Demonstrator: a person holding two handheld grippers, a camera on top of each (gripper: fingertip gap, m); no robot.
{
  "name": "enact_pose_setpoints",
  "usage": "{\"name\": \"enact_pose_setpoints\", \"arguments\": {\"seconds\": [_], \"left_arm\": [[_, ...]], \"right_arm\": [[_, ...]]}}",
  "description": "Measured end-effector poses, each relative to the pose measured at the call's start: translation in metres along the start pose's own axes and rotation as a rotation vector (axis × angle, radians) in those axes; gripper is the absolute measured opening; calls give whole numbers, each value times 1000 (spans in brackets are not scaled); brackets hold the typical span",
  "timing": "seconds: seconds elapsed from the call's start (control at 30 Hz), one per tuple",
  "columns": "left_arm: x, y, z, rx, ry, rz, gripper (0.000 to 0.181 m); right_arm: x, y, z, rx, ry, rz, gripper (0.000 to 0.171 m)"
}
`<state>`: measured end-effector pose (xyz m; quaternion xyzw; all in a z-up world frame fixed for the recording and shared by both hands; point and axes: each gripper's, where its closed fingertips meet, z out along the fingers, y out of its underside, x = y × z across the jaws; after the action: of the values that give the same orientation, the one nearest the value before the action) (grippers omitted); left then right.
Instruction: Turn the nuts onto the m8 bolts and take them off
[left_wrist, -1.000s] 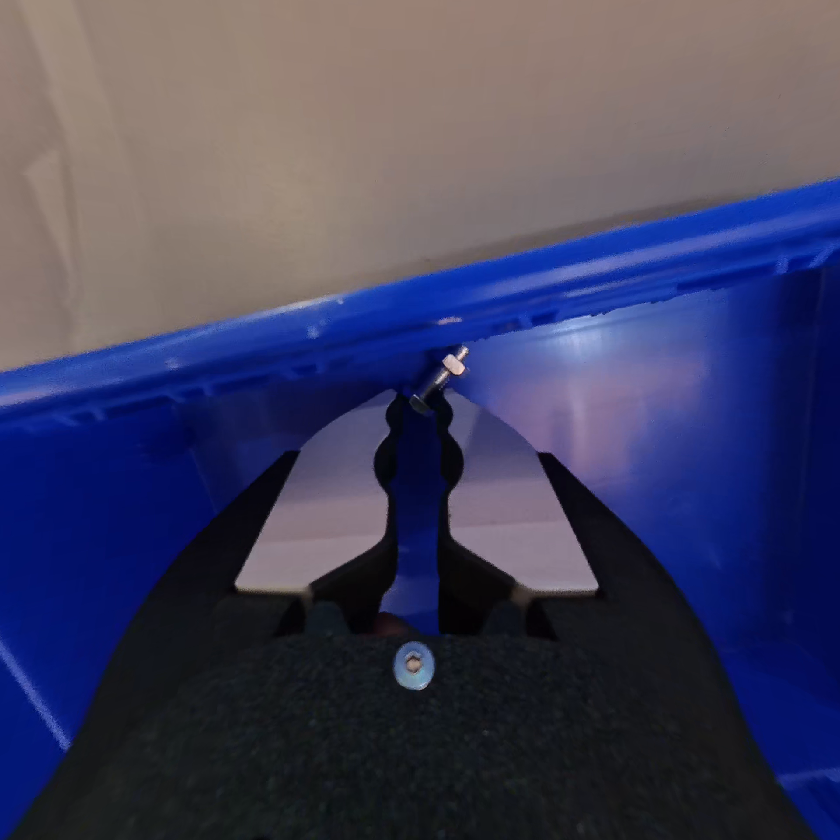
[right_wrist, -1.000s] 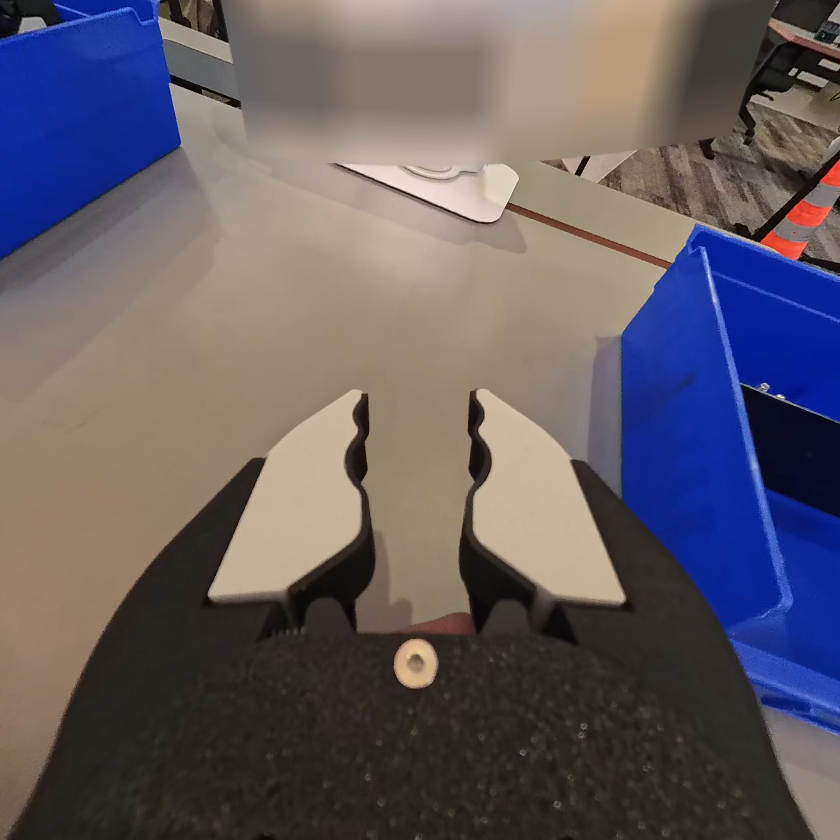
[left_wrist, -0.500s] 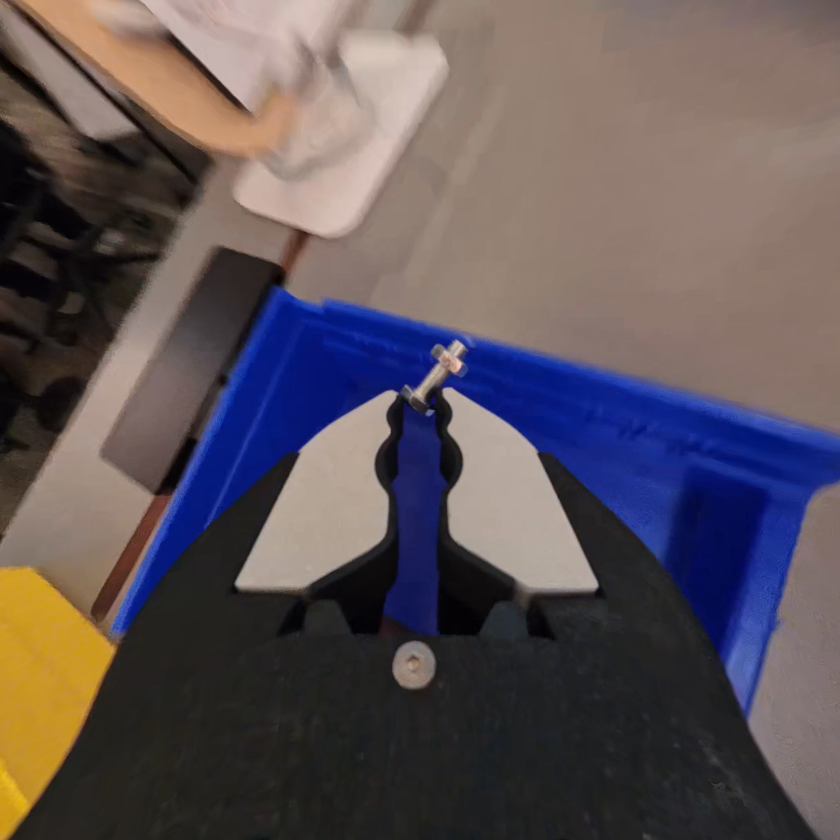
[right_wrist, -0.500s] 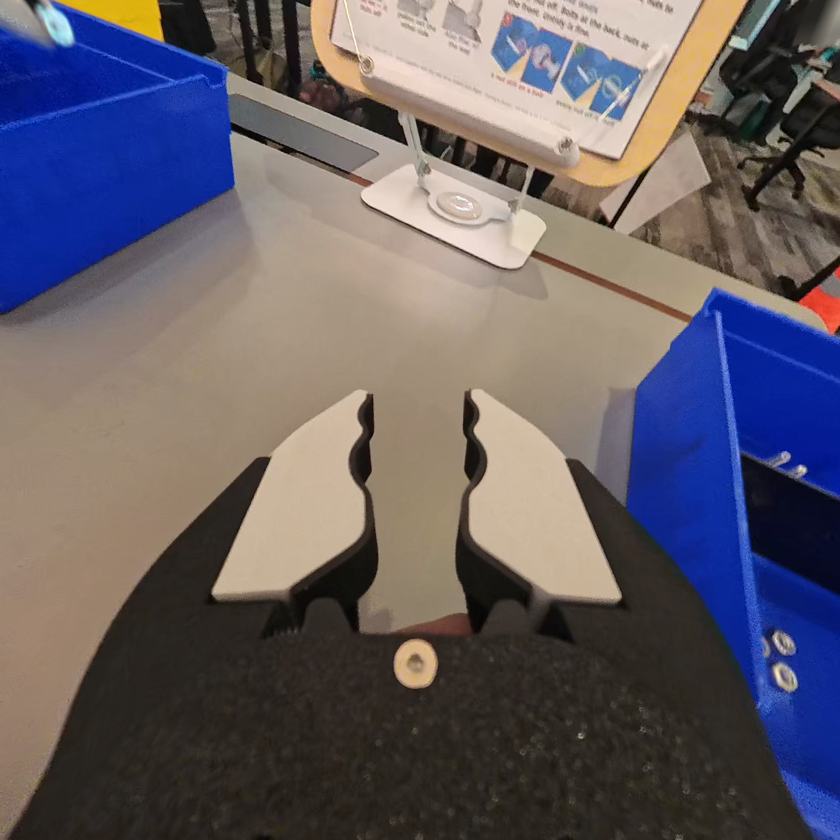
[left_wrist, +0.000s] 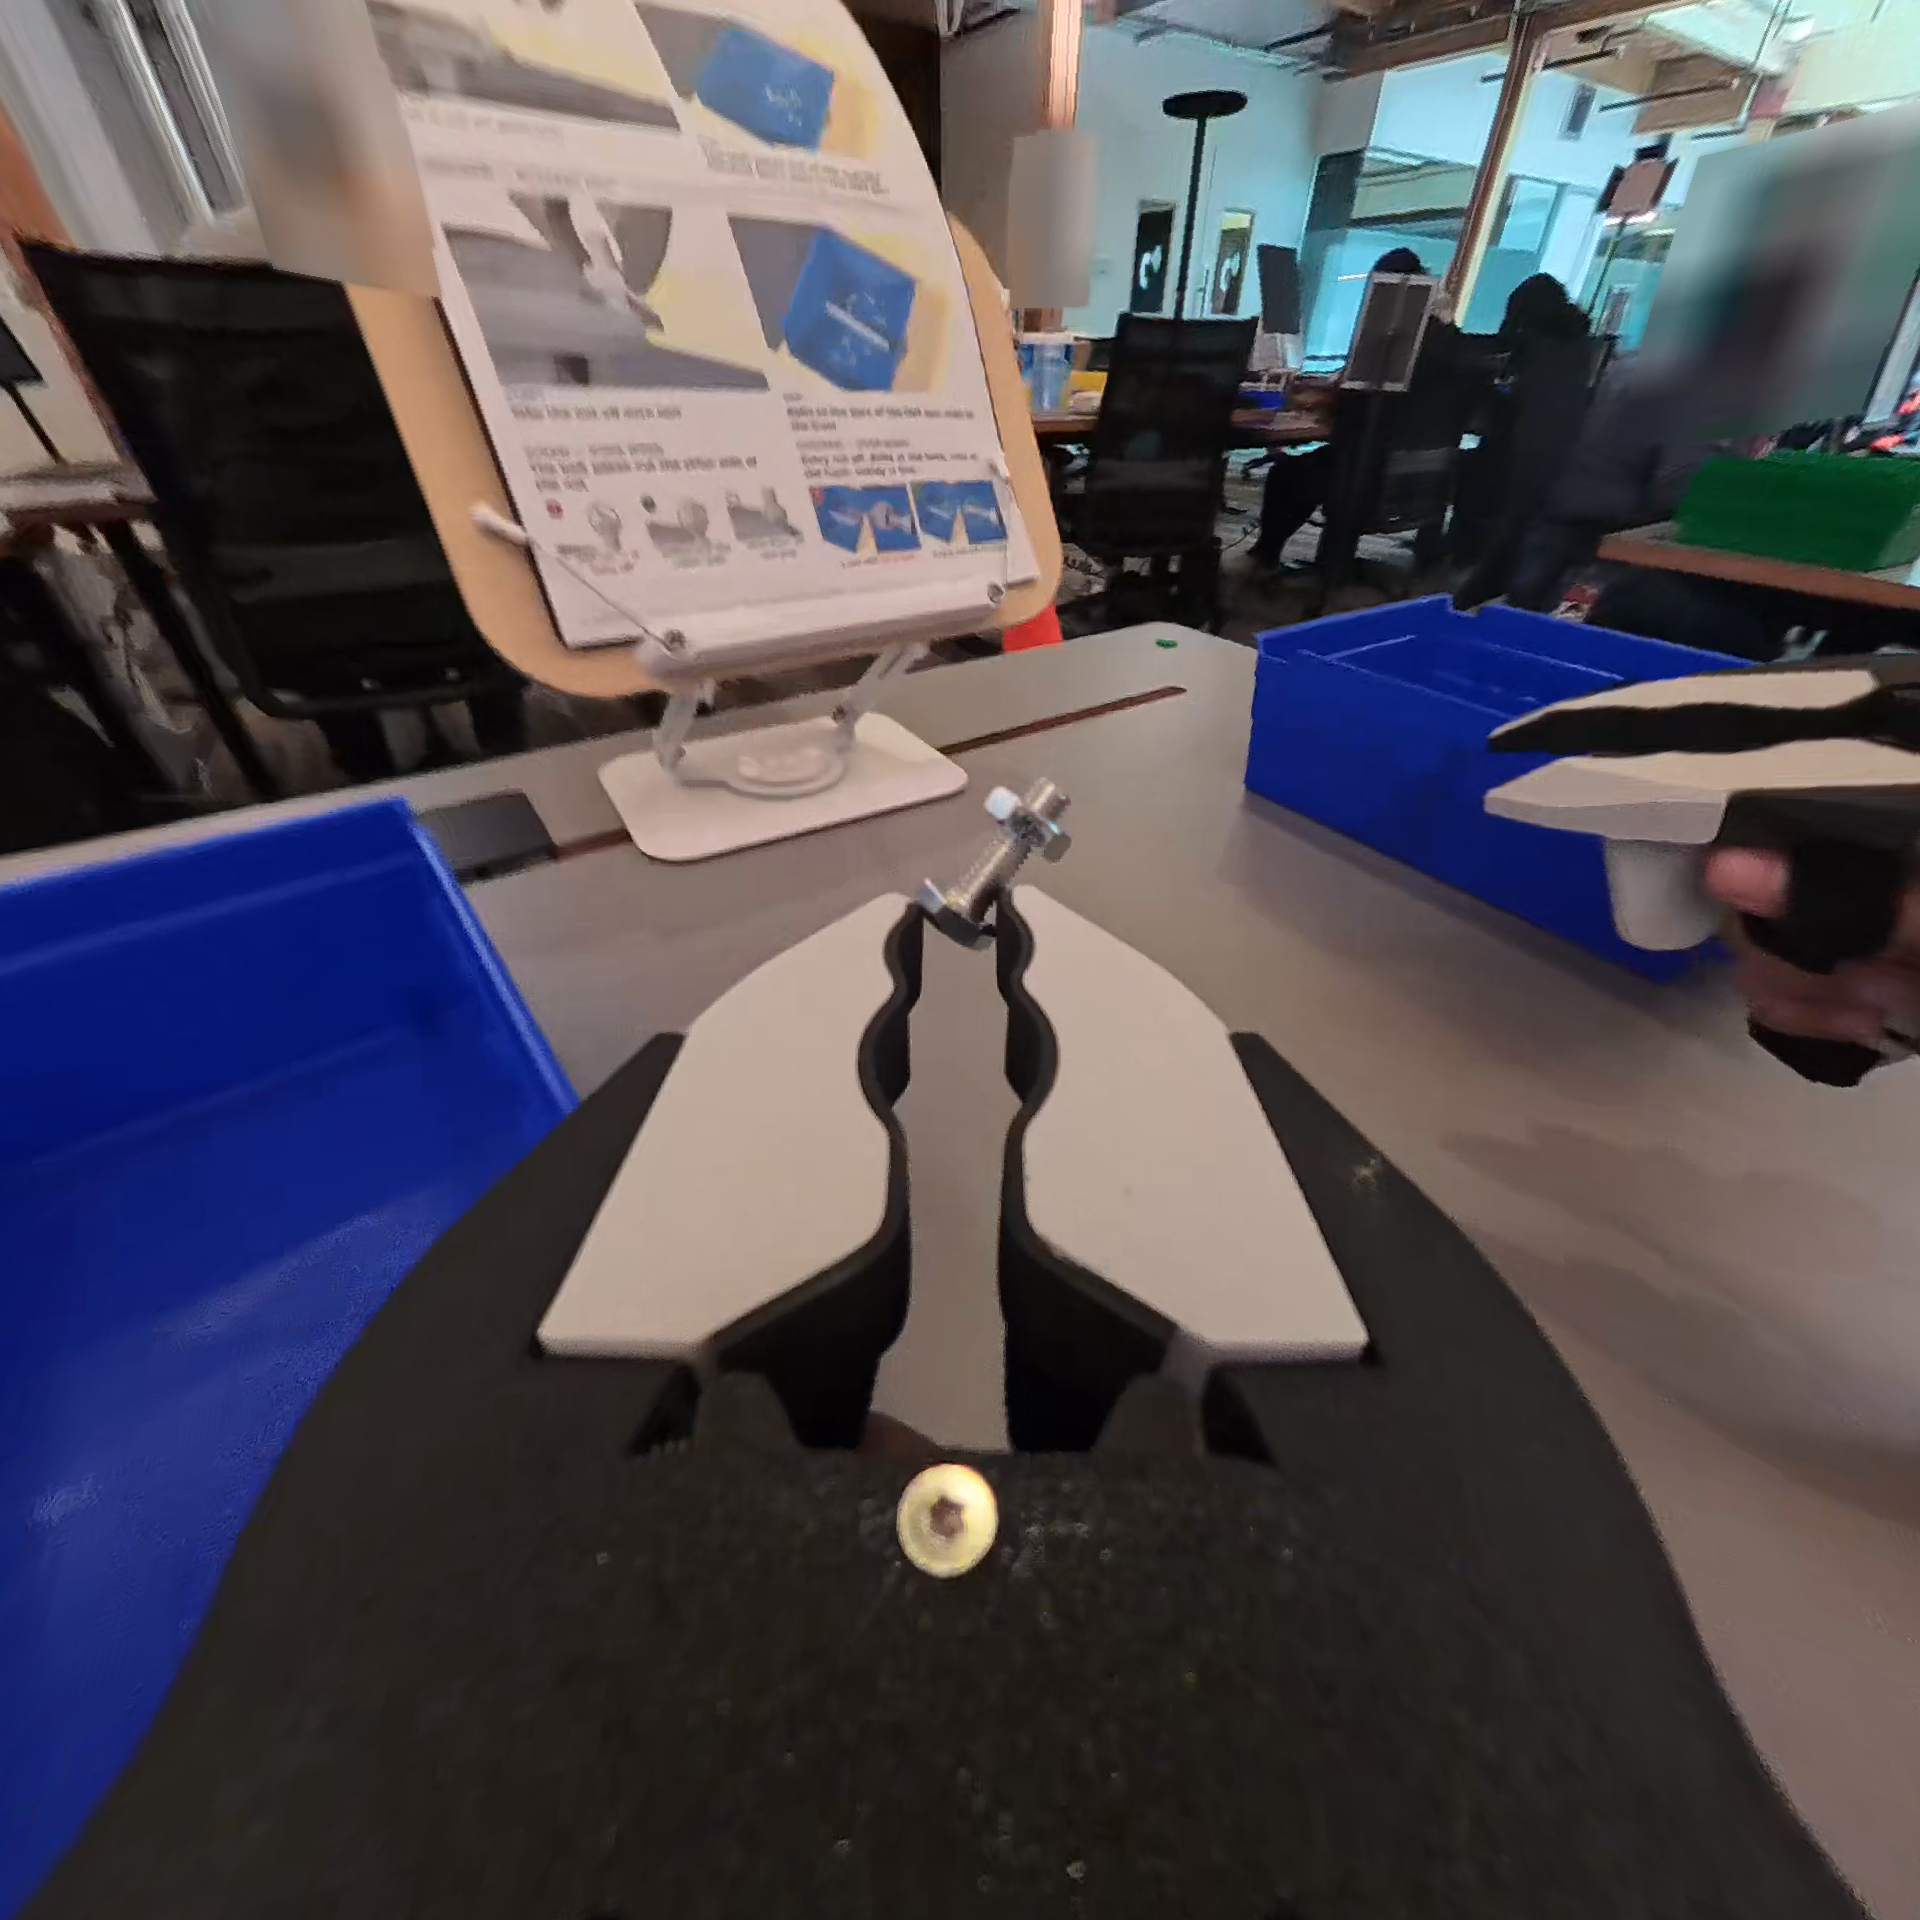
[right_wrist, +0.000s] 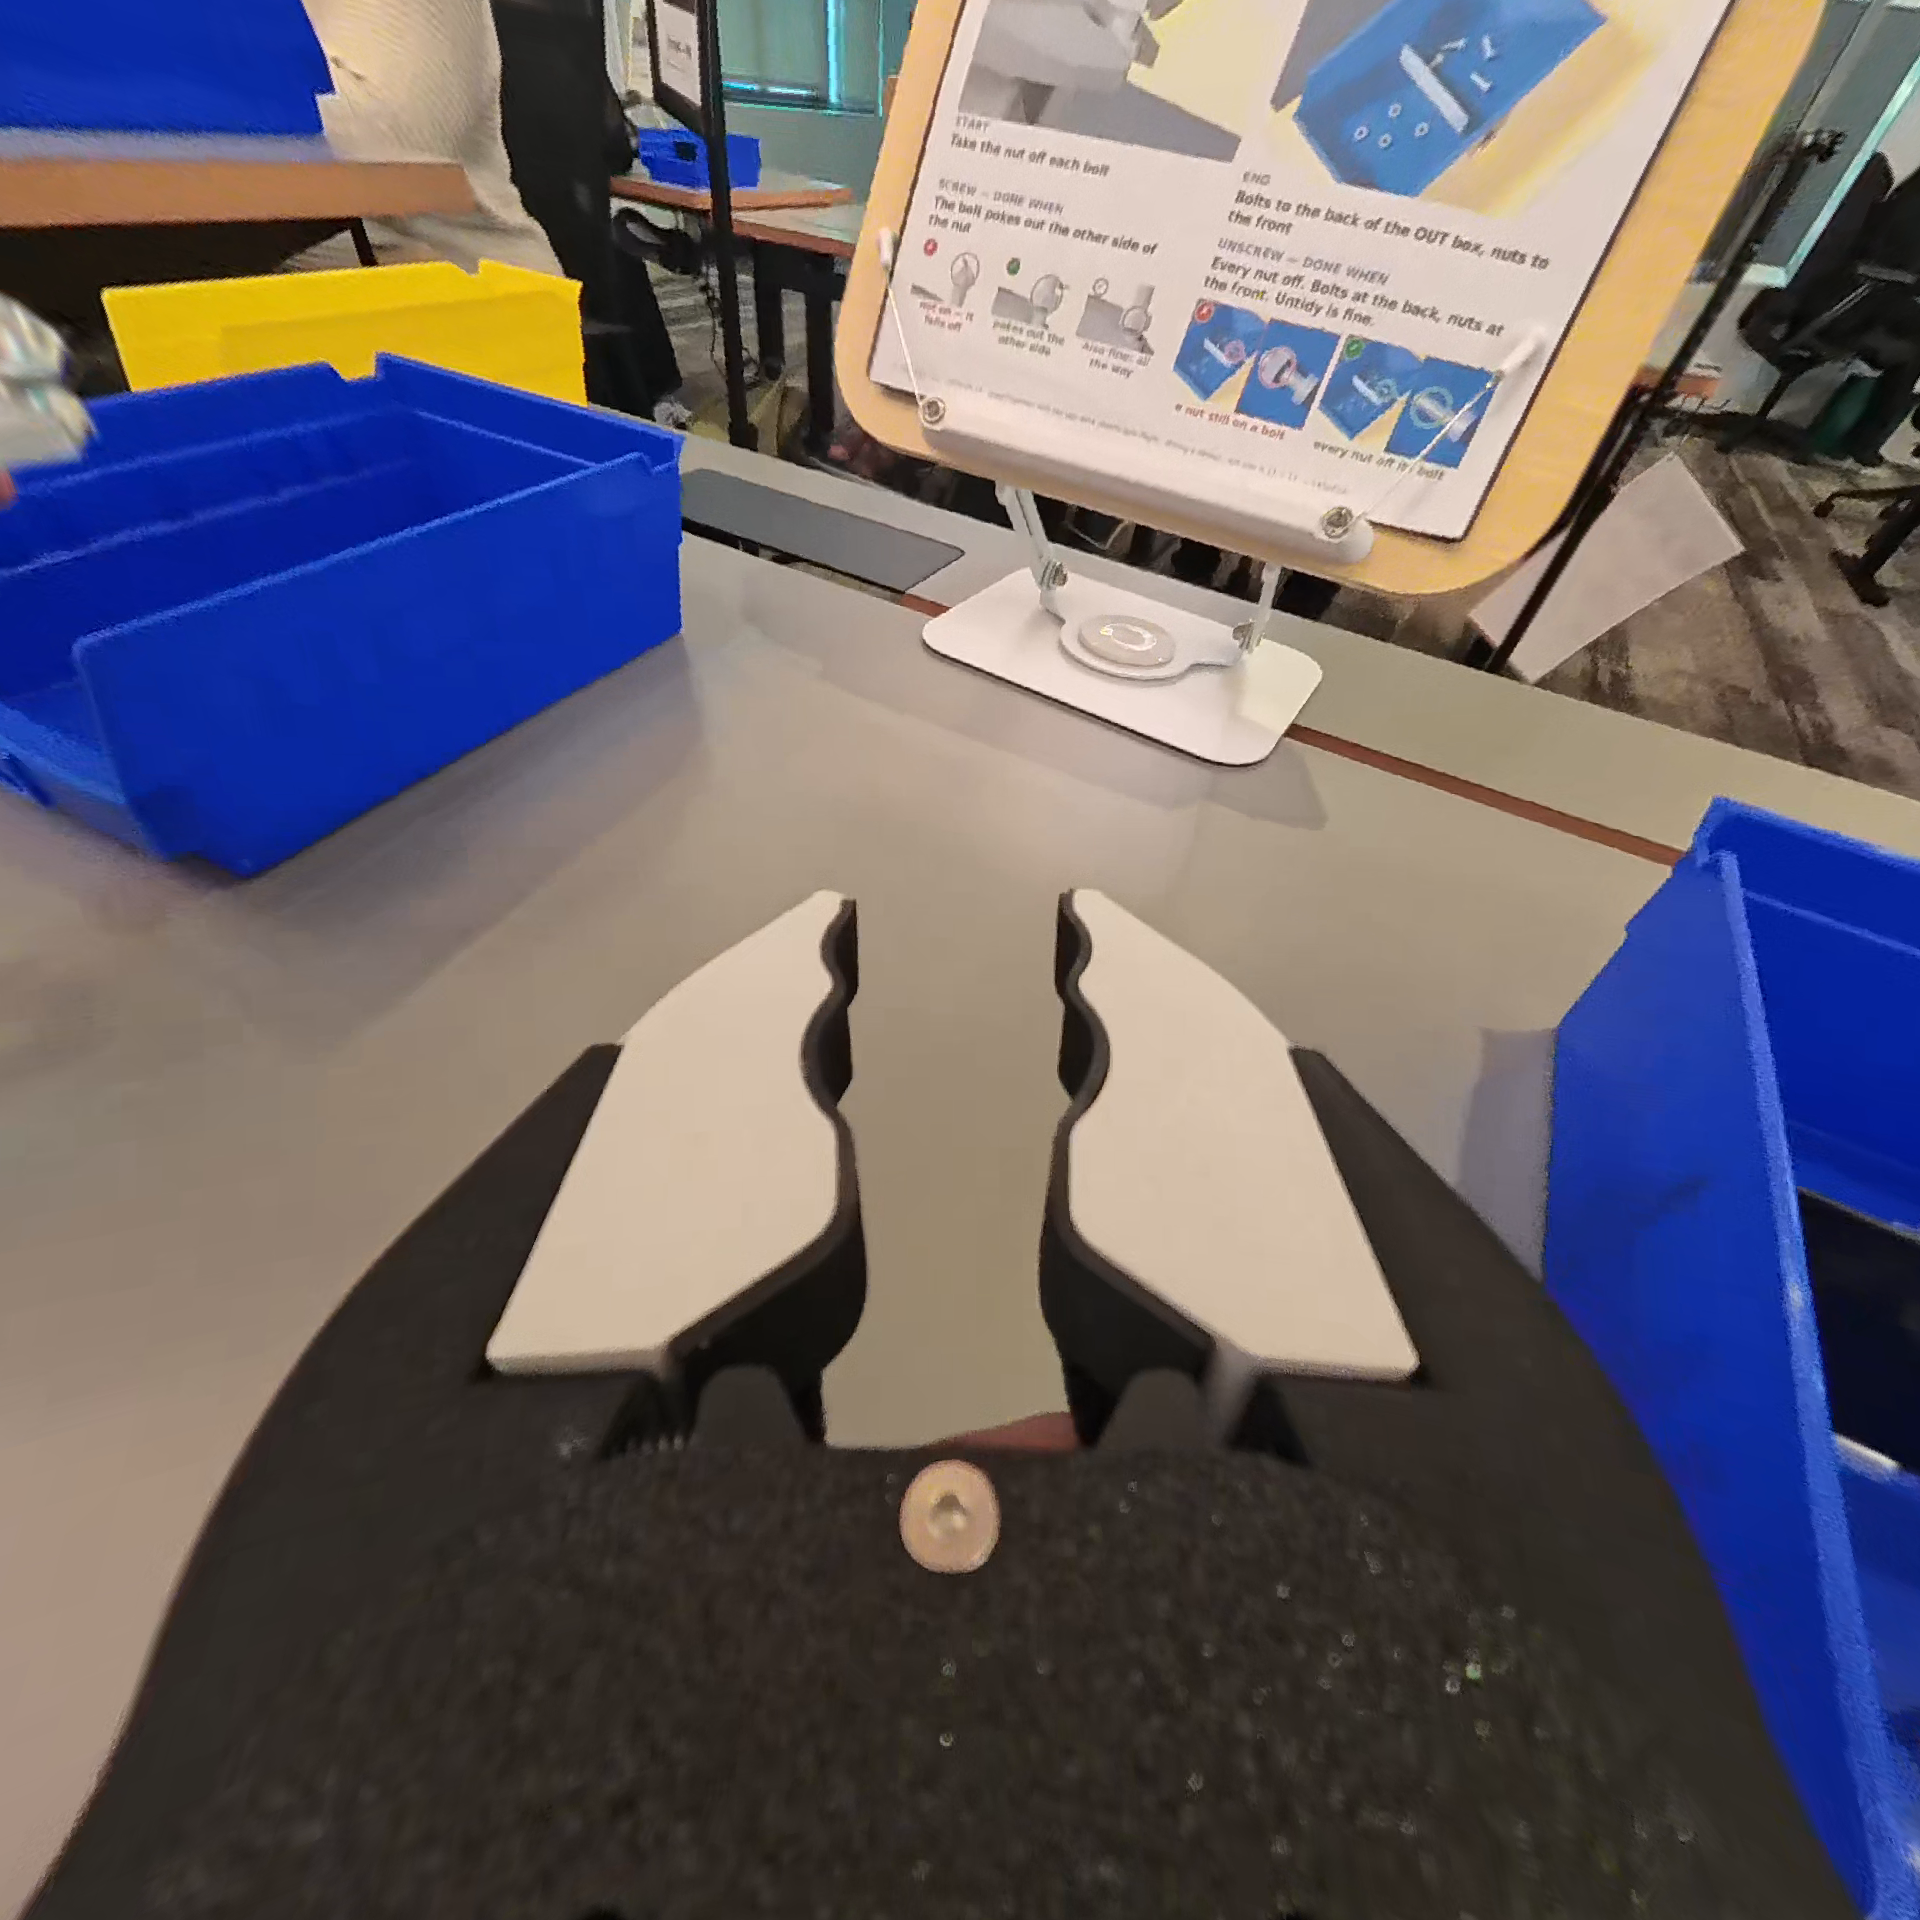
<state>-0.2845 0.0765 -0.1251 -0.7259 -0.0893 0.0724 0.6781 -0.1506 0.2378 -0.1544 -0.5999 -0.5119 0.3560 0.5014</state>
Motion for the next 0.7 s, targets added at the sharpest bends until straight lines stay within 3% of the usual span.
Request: {"name": "enact_pose_setpoints", "arguments": {"seconds": [0.13,0.37,0.47,0.63,0.7], "left_arm": [[-6,22,0,-69,-90,3,13],[0,21,-5,-64,-126,74,13],[17,15,7,-62,-1,38,13],[80,4,44,-69,479,-86,13],[90,10,63,-92,540,-88,13]], "right_arm": [[9,4,-5,-3,26,19,36],[17,4,-8,-7,41,32,37],[12,-3,-8,6,-7,1,37],[-20,-31,-3,45,-257,-25,32],[-32,-41,-1,66,-344,16,32]]}}
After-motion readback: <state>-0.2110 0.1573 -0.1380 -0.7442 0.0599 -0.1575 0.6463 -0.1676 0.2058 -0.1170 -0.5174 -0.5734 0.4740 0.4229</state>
